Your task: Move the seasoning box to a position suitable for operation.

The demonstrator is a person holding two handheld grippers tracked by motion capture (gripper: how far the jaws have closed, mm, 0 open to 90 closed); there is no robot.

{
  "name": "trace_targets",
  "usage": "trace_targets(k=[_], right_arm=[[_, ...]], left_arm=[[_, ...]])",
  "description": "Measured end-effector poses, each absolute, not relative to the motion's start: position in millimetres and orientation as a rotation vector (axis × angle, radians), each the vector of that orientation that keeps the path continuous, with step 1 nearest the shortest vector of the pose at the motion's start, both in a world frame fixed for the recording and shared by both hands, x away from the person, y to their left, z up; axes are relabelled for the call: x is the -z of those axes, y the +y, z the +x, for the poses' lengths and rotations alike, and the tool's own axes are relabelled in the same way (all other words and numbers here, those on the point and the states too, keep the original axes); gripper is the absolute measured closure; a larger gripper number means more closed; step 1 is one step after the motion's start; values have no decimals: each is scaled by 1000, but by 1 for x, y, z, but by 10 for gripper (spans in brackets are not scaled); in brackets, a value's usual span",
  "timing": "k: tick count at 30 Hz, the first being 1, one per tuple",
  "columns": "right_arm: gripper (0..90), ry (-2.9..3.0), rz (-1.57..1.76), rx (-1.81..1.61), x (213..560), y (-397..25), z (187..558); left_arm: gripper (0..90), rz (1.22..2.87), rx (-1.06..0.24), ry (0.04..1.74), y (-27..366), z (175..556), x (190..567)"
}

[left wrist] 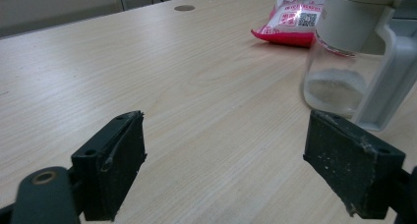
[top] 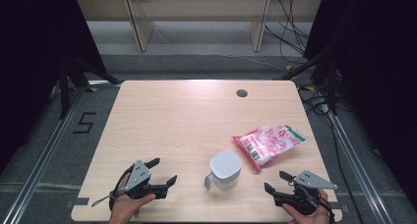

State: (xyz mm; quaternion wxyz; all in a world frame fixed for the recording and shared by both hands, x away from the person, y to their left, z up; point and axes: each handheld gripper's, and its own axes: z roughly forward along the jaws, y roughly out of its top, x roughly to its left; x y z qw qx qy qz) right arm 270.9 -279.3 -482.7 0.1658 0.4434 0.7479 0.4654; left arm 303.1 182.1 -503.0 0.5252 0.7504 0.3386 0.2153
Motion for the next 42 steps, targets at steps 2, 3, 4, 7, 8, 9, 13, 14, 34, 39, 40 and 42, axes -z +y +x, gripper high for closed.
trace_targets(k=[2,3,4,7,8,9,13,14,34,39,40,42], right_arm=[[275,2127,1255,-1347,482,-279,270],[275,2129,1260,-1338,481,-279,269],[276,2123,1204,-1325,482,-281,272],[276,2135,1217,-1335,482,-281,272],[276,2135,1218,-1334,482,-281,272],[276,2135,1218,-1334,482,-281,272],[276,2124,1248,-1323,482,-279,271],[277,2136,1266,-1323,481,-280,269],[277,2111,1271,-1336,482,-281,270],[276,2121,1297,-1323,481,-279,269],[276,2121,1297,-1323,481,-279,269],[276,2130,1228,-1307,483,-282,272]], left_arm=[[149,1782,-499,807,182,303,503],[149,1782,-499,807,182,303,503],[149,1784,-495,810,181,302,502],[149,1790,-478,793,180,302,501],[149,1791,-467,784,179,301,501],[149,1791,-467,784,179,301,501],[149,1811,-426,736,173,298,498],[150,1815,-426,728,171,298,498],[318,1822,-313,585,121,294,490],[397,1849,-276,542,109,293,492],[397,1845,-265,539,106,293,493],[454,1844,-242,531,99,295,493]])
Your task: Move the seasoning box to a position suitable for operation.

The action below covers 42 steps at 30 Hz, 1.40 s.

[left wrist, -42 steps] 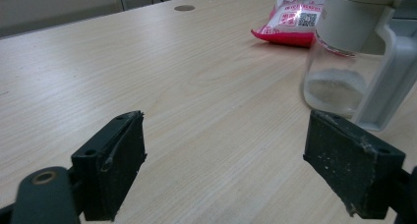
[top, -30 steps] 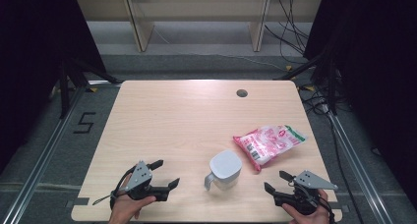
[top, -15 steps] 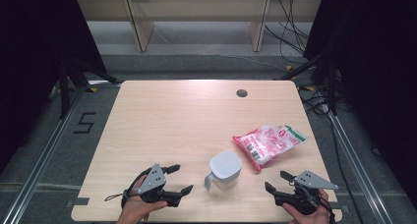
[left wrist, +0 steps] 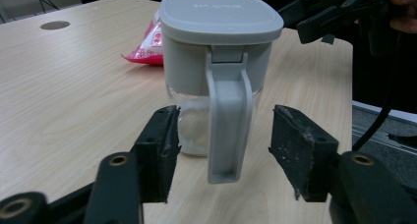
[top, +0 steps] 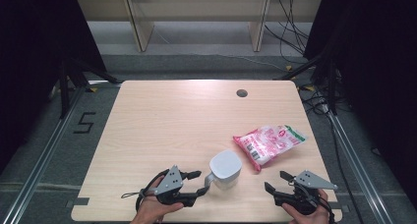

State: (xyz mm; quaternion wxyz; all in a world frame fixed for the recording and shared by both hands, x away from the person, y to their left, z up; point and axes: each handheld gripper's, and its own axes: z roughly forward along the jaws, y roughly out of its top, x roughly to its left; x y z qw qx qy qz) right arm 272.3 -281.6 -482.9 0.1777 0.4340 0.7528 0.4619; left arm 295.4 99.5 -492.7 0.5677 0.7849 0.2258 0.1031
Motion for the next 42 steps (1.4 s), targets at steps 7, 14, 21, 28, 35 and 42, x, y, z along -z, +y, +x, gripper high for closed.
trace_targets(k=[7,14,21,28,35,42], right_arm=[[276,2140,1227,-1316,483,-282,273],[275,2130,1229,-1311,484,-281,272],[275,2140,1232,-1302,483,-281,272],[276,2148,1288,-1310,482,-280,270],[275,2145,1233,-1311,483,-282,272],[276,2144,1232,-1306,483,-282,272]], left_arm=[[528,1830,-238,530,88,299,490],[608,1852,-263,548,77,303,489],[670,1879,-277,571,74,306,486],[682,1897,-324,547,73,306,485],[683,1910,-406,560,83,314,484],[682,1896,-428,580,92,320,485]])
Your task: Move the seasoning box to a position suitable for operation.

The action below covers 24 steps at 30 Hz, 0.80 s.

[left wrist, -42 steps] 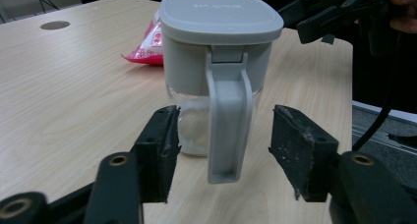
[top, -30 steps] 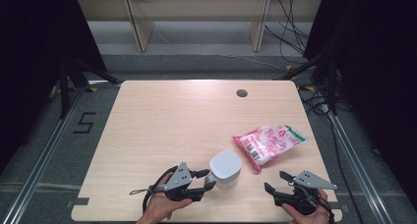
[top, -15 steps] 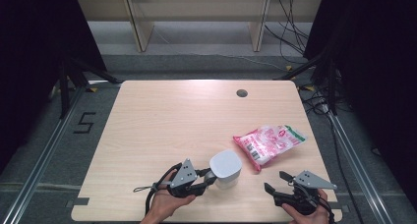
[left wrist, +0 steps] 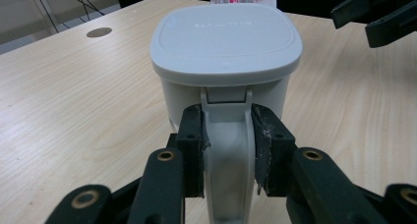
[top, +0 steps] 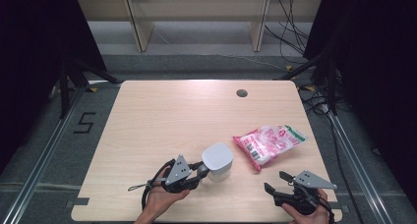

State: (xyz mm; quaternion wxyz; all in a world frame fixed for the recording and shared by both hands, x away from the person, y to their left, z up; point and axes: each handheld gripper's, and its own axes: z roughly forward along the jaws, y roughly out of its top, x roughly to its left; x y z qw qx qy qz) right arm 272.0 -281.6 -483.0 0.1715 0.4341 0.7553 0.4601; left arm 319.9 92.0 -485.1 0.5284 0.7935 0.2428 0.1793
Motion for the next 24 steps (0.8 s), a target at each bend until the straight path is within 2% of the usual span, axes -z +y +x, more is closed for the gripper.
trace_targets(k=[19,24], right_arm=[[276,2141,1275,-1307,483,-279,271],[276,2146,1267,-1307,484,-280,272]], left_arm=[[678,1869,-452,589,113,349,488],[647,1865,-457,613,120,355,487]])
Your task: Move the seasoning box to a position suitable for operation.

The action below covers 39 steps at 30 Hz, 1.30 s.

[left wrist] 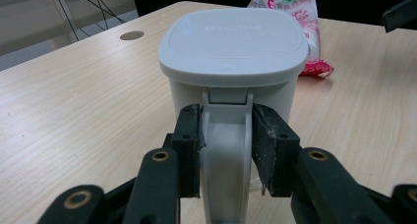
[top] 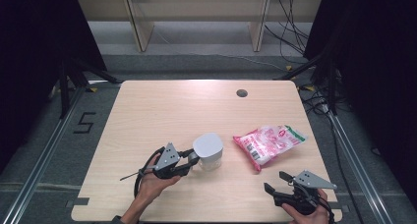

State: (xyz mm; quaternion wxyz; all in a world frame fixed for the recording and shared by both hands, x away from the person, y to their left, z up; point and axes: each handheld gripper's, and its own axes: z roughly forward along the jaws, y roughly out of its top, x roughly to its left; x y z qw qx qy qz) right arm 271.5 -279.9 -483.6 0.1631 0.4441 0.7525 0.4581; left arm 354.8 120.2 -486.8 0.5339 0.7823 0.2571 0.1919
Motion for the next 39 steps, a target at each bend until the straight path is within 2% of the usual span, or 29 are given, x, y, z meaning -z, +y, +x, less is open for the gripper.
trace_targets(k=[6,7,9,12,15,39], right_arm=[[276,2151,1277,-1317,483,-280,270],[276,2147,1233,-1310,483,-282,272],[276,2136,1227,-1325,484,-281,272],[276,2137,1222,-1324,484,-282,273],[276,2137,1231,-1324,484,-281,272],[276,2131,1275,-1315,484,-279,272]], left_arm=[[637,1874,-468,608,123,356,487],[576,1860,-454,622,125,359,488],[564,1868,-443,649,128,358,490],[581,1876,-488,675,132,360,496],[671,1862,-505,707,133,363,498],[689,1873,-538,708,124,377,500]])
